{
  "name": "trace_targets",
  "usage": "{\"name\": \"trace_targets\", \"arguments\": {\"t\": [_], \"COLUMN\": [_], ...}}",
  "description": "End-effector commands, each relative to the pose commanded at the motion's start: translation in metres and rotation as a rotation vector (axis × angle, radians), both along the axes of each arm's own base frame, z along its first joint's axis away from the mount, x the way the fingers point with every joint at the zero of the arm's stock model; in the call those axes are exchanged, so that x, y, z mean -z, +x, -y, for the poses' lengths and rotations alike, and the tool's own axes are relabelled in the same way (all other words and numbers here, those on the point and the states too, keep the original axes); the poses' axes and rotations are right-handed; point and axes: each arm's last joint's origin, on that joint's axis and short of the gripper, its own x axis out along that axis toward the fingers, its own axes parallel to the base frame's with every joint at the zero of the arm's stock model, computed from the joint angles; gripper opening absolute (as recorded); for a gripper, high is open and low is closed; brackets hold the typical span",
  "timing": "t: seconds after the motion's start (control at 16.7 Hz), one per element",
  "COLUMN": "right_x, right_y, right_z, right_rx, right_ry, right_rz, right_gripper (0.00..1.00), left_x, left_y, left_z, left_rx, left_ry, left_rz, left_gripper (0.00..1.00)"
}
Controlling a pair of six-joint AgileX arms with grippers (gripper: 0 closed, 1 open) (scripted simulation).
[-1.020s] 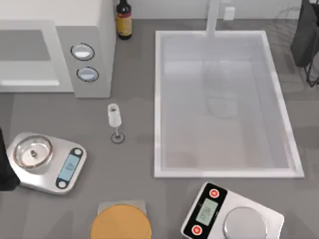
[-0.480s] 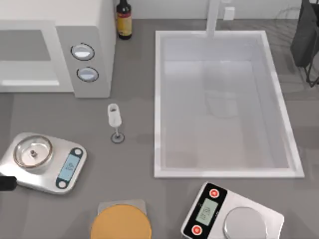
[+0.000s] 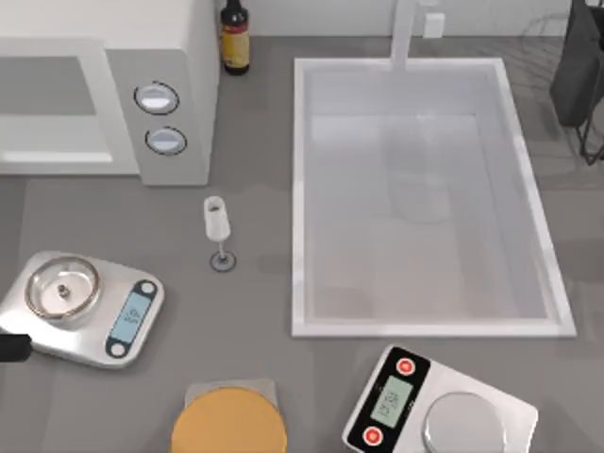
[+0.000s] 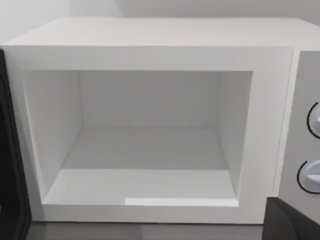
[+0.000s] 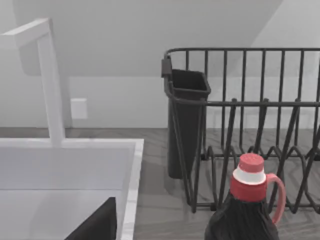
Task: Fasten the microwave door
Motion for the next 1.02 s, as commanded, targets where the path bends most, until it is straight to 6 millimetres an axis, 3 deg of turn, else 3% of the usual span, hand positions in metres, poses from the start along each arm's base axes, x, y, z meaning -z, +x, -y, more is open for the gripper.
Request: {"name": "trace_targets", "arguments": {"t": [0.42,1.02], "right_x": [0.0,0.0], "right_y": [0.0,0.0], "right_z": [0.0,0.0], "right_rx": [0.0,0.0], "right_ry": [0.0,0.0], "right_rz": [0.0,0.0], "right_gripper": [1.0,1.0], "left_x": [0.001,0.017], "left_y": [0.001,0.019], "left_z": [0.0,0.007], "left_rx": [0.0,0.0], "left_ry": [0.0,0.0], "left_rz": [-0.004,0.003], "left_gripper": [0.0,0.0]}}
